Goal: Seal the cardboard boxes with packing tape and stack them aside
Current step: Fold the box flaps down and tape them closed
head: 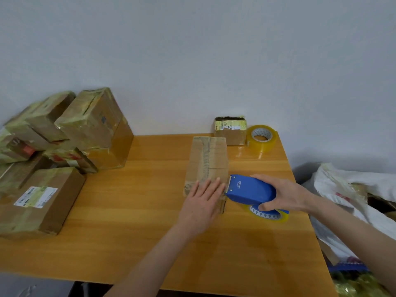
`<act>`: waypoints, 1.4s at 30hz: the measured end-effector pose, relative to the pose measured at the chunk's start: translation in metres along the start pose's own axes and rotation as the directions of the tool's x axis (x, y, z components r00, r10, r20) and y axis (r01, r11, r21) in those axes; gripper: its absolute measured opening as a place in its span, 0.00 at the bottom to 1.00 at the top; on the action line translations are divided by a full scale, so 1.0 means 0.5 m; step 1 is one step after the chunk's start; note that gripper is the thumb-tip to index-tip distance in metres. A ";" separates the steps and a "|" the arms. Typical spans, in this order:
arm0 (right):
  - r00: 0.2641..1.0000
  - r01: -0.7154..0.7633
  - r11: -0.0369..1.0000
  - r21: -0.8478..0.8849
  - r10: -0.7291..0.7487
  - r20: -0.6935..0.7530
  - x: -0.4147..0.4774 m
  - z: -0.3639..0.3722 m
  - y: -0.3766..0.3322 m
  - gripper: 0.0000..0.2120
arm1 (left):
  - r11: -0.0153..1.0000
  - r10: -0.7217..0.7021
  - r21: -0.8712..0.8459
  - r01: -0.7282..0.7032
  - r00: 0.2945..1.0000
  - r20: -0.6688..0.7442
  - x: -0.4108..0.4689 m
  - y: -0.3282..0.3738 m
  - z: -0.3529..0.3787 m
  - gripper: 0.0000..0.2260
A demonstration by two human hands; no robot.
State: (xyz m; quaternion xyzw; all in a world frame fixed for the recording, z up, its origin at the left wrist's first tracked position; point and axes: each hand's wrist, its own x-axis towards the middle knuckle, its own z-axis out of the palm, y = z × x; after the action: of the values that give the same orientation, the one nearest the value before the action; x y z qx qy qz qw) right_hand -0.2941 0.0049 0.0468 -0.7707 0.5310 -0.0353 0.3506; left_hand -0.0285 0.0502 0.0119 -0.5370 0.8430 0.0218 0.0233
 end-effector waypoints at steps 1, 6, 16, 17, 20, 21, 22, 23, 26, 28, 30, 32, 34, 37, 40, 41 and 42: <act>1.000 0.011 1.000 0.010 -0.011 0.002 -0.001 -0.001 0.004 0.36 | 1.000 -0.010 0.020 0.010 1.000 0.003 -0.002 -0.006 0.005 0.30; 0.998 0.059 0.996 0.064 -0.061 0.030 -0.008 -0.016 0.013 0.33 | 1.000 0.011 0.010 -0.011 1.000 -0.013 0.001 -0.024 0.011 0.32; 0.990 -0.054 0.980 -0.193 0.077 0.116 -0.028 -0.042 0.040 0.37 | 0.999 0.023 -0.024 -0.024 0.999 -0.042 0.003 -0.024 0.013 0.35; 0.989 -0.050 0.969 -0.241 0.081 0.124 -0.018 -0.031 0.027 0.38 | 0.999 0.022 -0.028 -0.023 0.999 -0.037 0.003 -0.025 0.015 0.36; 0.985 -0.033 0.956 -0.290 0.081 0.151 0.015 -0.001 -0.010 0.38 | 0.998 0.024 -0.052 -0.025 0.999 -0.031 0.000 -0.028 0.020 0.37; 0.983 -0.038 0.954 -0.297 0.089 0.159 0.024 0.003 -0.018 0.38 | 0.999 0.028 -0.045 -0.030 0.998 -0.053 0.000 -0.028 0.020 0.36; 0.981 -0.043 0.952 -0.305 0.097 0.166 0.032 0.004 -0.024 0.38 | 0.999 0.028 -0.035 -0.030 0.998 -0.057 0.002 -0.026 0.018 0.35; 0.978 -0.049 0.949 -0.313 0.109 0.177 0.039 0.003 -0.029 0.38 | 0.999 0.024 -0.028 -0.025 0.998 -0.052 0.003 -0.025 0.017 0.34; 0.969 -0.072 0.946 -0.315 0.141 0.203 0.055 -0.001 -0.034 0.39 | 1.000 0.007 -0.030 -0.009 0.998 -0.068 0.001 -0.023 0.014 0.33; 0.965 -0.084 0.956 -0.282 0.149 0.218 0.061 -0.006 -0.039 0.39 | 0.999 0.006 -0.039 -0.008 0.998 -0.057 0.002 -0.023 0.013 0.33; 0.957 -0.117 0.967 -0.226 0.170 0.234 0.069 -0.011 -0.039 0.37 | 0.999 0.020 -0.025 -0.022 0.997 -0.074 0.003 -0.027 0.013 0.33; 0.950 -0.139 0.946 -0.291 0.211 0.232 0.070 -0.010 -0.032 0.32 | 0.999 0.027 -0.020 -0.028 0.997 -0.073 0.001 -0.028 0.012 0.32; 0.935 -0.143 0.888 -0.437 0.265 0.234 0.059 -0.006 -0.017 0.26 | 0.999 0.033 -0.022 -0.035 0.998 -0.058 -0.002 -0.027 0.014 0.33; 0.945 -0.254 0.934 -0.251 0.295 0.143 0.046 0.003 0.021 0.30 | 0.999 0.029 -0.021 -0.031 0.996 -0.085 0.002 -0.028 0.014 0.34; 0.956 -0.251 0.915 0.315 0.286 -0.067 0.044 0.010 0.035 0.27 | 1.000 0.024 -0.005 -0.024 0.998 -0.057 0.005 -0.026 0.016 0.34; 0.942 -0.240 0.857 0.456 0.320 -0.106 0.045 0.019 0.030 0.23 | 1.000 0.018 -0.005 -0.019 0.998 -0.055 0.004 -0.025 0.014 0.34; 0.923 -0.235 0.798 0.555 0.362 -0.131 0.048 0.033 0.030 0.19 | 1.000 0.016 -0.004 -0.016 0.998 -0.056 0.004 -0.025 0.011 0.34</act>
State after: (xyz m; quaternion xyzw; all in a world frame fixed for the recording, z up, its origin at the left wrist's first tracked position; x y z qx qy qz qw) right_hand -0.2885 -0.0097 0.0179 -0.5406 0.6528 -0.2130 0.4860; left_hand -0.0181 0.0435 0.0059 -0.5307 0.8475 0.0090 -0.0015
